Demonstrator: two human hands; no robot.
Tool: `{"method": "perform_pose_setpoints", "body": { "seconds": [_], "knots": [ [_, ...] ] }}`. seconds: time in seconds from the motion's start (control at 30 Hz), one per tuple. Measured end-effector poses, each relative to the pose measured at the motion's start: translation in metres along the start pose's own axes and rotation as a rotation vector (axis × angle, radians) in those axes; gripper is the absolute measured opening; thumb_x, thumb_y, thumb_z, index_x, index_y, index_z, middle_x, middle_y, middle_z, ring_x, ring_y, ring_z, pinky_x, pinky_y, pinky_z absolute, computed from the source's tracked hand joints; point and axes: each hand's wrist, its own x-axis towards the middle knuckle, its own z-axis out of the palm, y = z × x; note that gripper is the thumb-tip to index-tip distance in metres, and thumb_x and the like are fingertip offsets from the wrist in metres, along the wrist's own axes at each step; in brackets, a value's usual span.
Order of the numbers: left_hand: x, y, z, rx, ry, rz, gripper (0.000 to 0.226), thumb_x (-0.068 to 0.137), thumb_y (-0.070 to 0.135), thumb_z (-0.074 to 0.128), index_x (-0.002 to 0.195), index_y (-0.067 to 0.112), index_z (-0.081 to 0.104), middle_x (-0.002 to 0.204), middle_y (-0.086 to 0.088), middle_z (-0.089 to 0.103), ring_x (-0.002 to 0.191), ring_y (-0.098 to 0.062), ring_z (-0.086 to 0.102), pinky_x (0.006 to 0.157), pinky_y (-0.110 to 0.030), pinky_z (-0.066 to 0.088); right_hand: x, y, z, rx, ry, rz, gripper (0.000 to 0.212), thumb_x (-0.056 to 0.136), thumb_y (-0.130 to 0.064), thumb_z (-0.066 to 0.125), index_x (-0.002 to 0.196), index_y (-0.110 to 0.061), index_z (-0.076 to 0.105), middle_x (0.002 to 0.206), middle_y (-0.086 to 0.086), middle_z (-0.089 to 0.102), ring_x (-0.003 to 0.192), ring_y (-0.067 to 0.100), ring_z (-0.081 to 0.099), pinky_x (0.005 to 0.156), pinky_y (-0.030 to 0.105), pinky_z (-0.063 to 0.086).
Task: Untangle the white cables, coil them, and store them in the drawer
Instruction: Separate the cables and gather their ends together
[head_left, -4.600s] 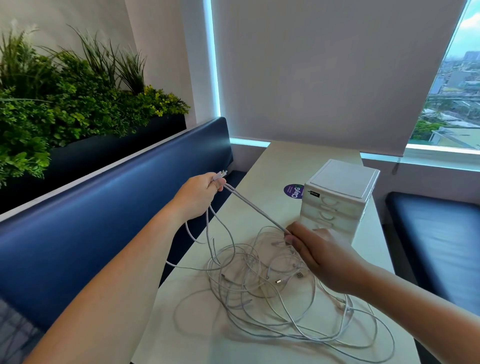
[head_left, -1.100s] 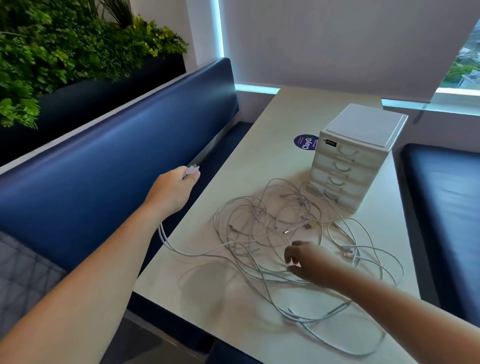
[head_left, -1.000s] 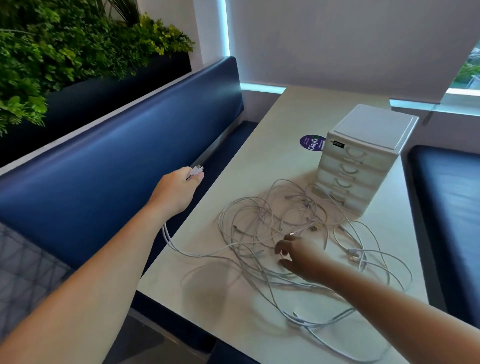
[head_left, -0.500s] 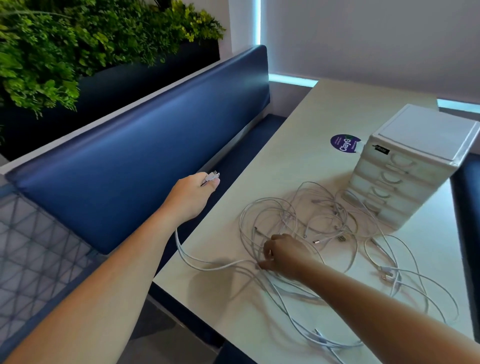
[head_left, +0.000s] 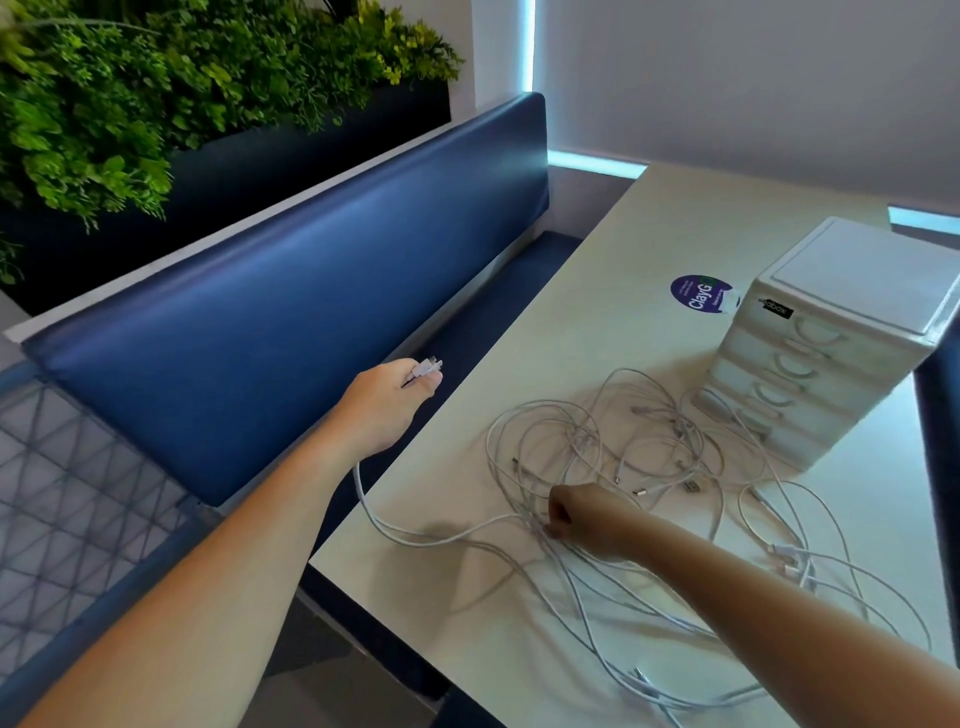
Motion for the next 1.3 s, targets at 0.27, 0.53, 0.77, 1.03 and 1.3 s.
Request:
{"method": "perform_pose_setpoints", "body": {
  "seconds": [0.27, 0.53, 0.77, 1.03, 1.3],
  "knots": [
    [-0.006, 0.017, 0.002, -0.030, -0.025, 0.068, 0.044, 0.101, 0.041, 0.046, 0.093, -0.001, 0.057, 0.067, 0.003, 0.043, 0.059, -0.012, 0.036, 0.055, -0.028, 0.029, -0.021, 0.012, -0.048, 0.347, 0.400, -0.021, 0.009, 0.080, -0.019, 0.071, 0.076, -0.019, 0.064, 0.074, -0.003, 0.062, 0.070, 0.014, 0.057, 0.059, 0.019, 0.039],
    [-0.016, 0.044, 0.000, -0.102, -0.045, 0.133, 0.044, 0.100, 0.039, 0.048, 0.094, -0.003, 0.054, 0.073, 0.000, 0.044, 0.063, -0.013, 0.037, 0.059, -0.030, 0.029, -0.056, -0.006, -0.109, 0.628, 0.527, -0.212, 0.014, 0.089, -0.013, 0.063, 0.080, -0.024, 0.060, 0.093, 0.003, 0.063, 0.079, 0.015, 0.062, 0.070, 0.028, 0.054],
    [-0.022, 0.066, -0.003, -0.147, -0.077, 0.214, 0.043, 0.100, 0.040, 0.048, 0.089, -0.003, 0.050, 0.075, -0.004, 0.040, 0.065, -0.013, 0.035, 0.057, -0.027, 0.028, -0.080, -0.028, -0.153, 0.866, 0.709, -0.377, 0.008, 0.098, -0.018, 0.050, 0.093, -0.024, 0.054, 0.080, 0.004, 0.064, 0.071, 0.021, 0.063, 0.057, 0.033, 0.055],
    [-0.023, 0.085, -0.004, -0.205, -0.045, 0.247, 0.039, 0.100, 0.034, 0.048, 0.084, -0.001, 0.045, 0.069, -0.001, 0.036, 0.053, -0.009, 0.029, 0.045, -0.015, 0.027, -0.098, -0.040, -0.182, 0.938, 0.823, -0.510, 0.029, 0.095, -0.003, 0.051, 0.116, -0.023, 0.054, 0.076, -0.001, 0.057, 0.076, 0.018, 0.063, 0.068, 0.033, 0.058],
    [-0.021, 0.101, -0.005, -0.463, -0.099, 0.240, 0.025, 0.104, 0.032, 0.035, 0.095, 0.017, 0.053, 0.064, 0.006, 0.036, 0.050, -0.007, 0.028, 0.048, -0.022, 0.027, -0.110, -0.032, -0.187, 1.077, 0.691, -0.441, 0.015, 0.091, -0.001, 0.057, 0.098, -0.014, 0.060, 0.077, 0.001, 0.070, 0.072, 0.015, 0.069, 0.062, 0.025, 0.053]
  ]
}}
